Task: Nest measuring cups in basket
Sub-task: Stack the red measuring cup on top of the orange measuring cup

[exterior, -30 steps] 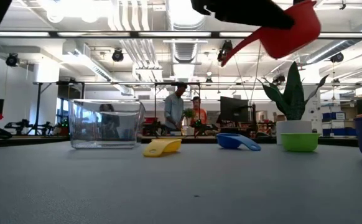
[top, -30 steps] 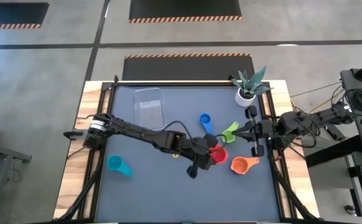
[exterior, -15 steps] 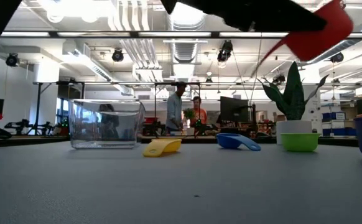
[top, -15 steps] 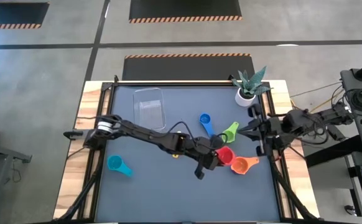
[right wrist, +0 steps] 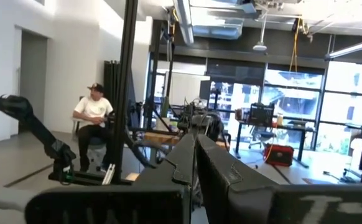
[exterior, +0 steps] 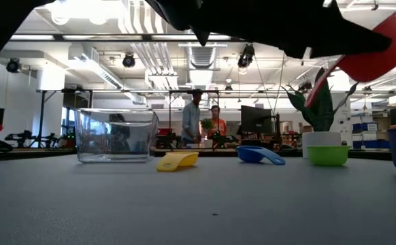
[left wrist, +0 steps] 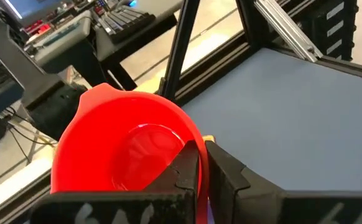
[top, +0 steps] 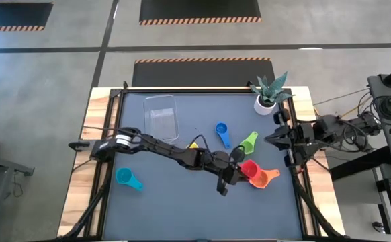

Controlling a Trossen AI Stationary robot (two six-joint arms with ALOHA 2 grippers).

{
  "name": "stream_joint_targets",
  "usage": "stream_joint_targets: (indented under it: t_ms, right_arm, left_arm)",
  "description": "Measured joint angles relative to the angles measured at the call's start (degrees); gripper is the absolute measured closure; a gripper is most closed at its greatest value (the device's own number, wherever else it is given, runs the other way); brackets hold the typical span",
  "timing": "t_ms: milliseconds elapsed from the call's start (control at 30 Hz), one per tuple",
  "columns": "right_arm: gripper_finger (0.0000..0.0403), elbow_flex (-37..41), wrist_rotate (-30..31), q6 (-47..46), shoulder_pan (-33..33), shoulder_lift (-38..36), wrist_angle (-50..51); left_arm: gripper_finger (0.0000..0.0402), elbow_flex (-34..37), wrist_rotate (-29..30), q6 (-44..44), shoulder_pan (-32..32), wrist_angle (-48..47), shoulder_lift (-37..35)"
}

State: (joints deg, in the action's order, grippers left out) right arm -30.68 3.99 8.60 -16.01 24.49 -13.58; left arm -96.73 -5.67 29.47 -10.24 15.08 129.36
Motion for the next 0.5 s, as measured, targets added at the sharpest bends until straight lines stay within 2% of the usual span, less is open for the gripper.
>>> stream_joint_targets:
  t_ms: [133, 500]
  right_arm:
    - [0.0394, 0.02, 0.04, 0.22, 0.00, 0.04, 0.01]
    - [0.0394, 0.02, 0.04, 0.19, 0.00, 0.00, 0.02]
  left_arm:
    - [0.0402, 0.00, -2.45, -1.34, -0.03, 4.42, 1.91]
    - [0.0402, 0.00, -2.99, -2.73, 0.55, 8.90, 2.85]
